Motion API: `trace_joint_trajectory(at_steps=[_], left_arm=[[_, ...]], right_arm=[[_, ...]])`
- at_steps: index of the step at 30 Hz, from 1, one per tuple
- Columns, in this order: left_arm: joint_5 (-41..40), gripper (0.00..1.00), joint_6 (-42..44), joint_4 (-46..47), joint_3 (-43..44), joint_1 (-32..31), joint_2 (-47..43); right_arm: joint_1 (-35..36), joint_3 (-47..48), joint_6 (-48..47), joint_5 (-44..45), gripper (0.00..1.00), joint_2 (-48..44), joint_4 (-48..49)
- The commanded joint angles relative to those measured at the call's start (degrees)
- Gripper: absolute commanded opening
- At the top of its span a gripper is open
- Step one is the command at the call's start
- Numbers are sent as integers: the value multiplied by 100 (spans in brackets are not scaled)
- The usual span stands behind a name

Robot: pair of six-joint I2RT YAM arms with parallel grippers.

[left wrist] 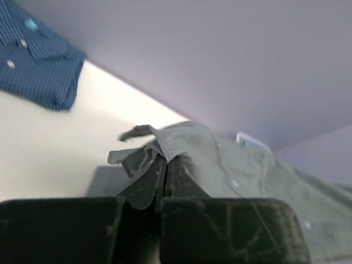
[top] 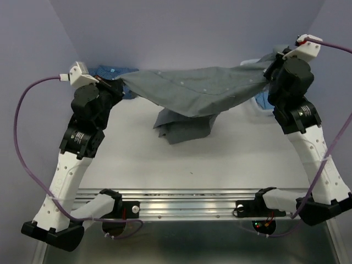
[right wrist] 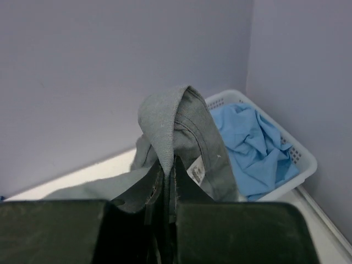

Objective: Fold and stack the long sleeve shirts
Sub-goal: Flatten the shirt out

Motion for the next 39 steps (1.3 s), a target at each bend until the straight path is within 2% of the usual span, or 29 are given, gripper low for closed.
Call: trace_joint_trajectory(at_steps=[1,5,10,13,17,20,24,26,32,36,39], left_arm=[[-968,0,333,20,853,116,-27],[-1083,0,510,144,1450,317,323],[-73,0,580,293,1909,1354,1000],[409,0,615,408,2128,1731,1404],[964,0,624,408,2340,1917,1608],[1246,0,563,592,2077,1917,1345],[1317,0,475,549,1199,1917,731],[1308,0,387,426,665,1917,258],[1519,0,299,-382,117,1917,-912],[1519,0,255,-822,134,1917,-1116],[1457,0,185,-919,-6,1917,-792]], right_arm=[[56,113,-330,387,1,-508,211],[56,280,-655,290,1,-694,351],[56,728,-1314,931,1,-309,579],[56,895,-1535,1011,1,34,703],[56,1246,-1623,984,1,307,712],[56,1265,-1658,1028,1,273,712],[56,835,-1623,1107,1,-148,703],[56,431,-1588,1195,1,-569,703],[56,-185,-1456,1318,1,-1493,659],[56,-194,-1447,1441,1,-1618,563],[56,-360,-1351,1485,1,-1337,545]])
